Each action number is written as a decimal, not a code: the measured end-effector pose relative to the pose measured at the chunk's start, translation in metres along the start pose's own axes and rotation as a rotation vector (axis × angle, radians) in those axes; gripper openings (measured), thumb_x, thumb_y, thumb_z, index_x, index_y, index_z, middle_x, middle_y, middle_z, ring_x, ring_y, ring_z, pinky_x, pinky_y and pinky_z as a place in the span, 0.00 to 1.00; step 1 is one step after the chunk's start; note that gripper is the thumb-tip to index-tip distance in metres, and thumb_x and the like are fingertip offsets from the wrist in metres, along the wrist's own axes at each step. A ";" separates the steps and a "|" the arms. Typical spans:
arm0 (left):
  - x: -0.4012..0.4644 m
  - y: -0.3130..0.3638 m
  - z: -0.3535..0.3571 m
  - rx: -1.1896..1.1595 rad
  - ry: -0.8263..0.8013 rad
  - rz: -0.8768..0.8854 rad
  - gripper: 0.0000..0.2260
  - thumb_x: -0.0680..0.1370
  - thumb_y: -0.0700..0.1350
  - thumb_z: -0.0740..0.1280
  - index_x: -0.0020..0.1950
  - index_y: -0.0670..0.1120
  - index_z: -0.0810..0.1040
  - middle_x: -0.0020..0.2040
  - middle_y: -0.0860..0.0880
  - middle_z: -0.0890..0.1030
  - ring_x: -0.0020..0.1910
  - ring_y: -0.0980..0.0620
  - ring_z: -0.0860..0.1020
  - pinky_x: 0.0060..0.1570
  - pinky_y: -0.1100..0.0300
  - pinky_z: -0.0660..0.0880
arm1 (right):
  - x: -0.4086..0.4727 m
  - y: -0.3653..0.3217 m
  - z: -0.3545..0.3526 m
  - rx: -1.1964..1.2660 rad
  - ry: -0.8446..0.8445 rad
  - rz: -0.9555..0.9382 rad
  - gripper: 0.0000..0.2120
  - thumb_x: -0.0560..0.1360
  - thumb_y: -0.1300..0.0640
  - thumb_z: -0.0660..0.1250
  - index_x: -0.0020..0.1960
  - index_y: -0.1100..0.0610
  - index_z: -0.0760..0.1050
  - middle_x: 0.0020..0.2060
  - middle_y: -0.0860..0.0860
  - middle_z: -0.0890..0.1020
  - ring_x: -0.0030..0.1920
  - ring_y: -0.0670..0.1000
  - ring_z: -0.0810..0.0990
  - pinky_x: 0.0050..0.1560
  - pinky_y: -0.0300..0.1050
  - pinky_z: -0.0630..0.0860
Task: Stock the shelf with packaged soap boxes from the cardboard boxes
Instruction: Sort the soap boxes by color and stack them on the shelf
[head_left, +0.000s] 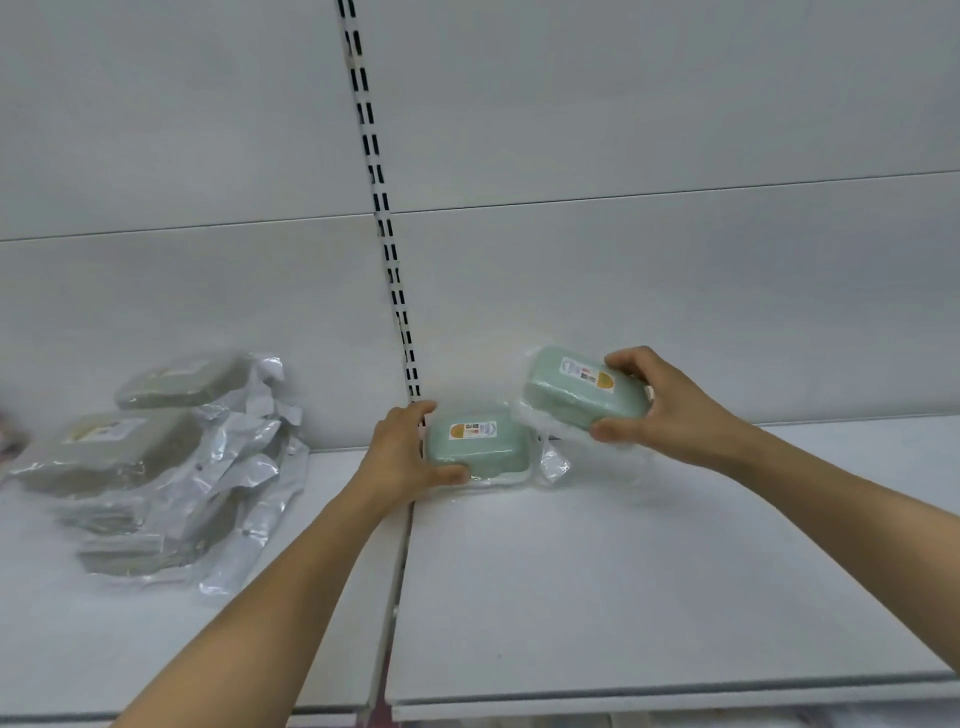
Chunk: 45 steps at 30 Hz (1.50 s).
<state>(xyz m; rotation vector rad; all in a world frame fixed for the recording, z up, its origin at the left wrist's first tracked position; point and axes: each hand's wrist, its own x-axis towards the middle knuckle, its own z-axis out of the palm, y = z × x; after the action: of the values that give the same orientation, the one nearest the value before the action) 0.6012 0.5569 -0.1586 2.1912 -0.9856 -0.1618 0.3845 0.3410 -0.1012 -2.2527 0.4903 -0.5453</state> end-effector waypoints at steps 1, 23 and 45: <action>-0.001 -0.004 -0.001 -0.032 0.023 -0.023 0.46 0.62 0.52 0.82 0.75 0.50 0.63 0.67 0.51 0.70 0.68 0.51 0.67 0.66 0.56 0.67 | 0.007 -0.007 0.002 0.017 -0.003 -0.014 0.32 0.66 0.53 0.78 0.65 0.49 0.67 0.57 0.44 0.75 0.57 0.42 0.74 0.51 0.37 0.74; -0.044 -0.007 -0.025 0.364 0.155 -0.038 0.34 0.73 0.61 0.71 0.74 0.49 0.65 0.68 0.49 0.72 0.68 0.47 0.67 0.65 0.54 0.66 | 0.055 -0.050 0.070 -0.496 -0.292 -0.172 0.33 0.75 0.45 0.68 0.75 0.50 0.60 0.72 0.50 0.60 0.73 0.53 0.55 0.70 0.52 0.62; -0.353 0.097 0.188 0.219 -0.106 0.285 0.21 0.77 0.62 0.59 0.64 0.52 0.76 0.60 0.54 0.77 0.60 0.53 0.73 0.53 0.57 0.72 | -0.364 0.113 0.013 -0.340 0.012 -0.041 0.17 0.75 0.50 0.64 0.62 0.51 0.75 0.58 0.48 0.76 0.58 0.51 0.75 0.52 0.53 0.76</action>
<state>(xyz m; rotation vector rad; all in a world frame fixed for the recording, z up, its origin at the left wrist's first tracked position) 0.2241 0.6525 -0.2916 2.2232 -1.4213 -0.0387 0.0669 0.4574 -0.2777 -2.5886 0.5795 -0.5282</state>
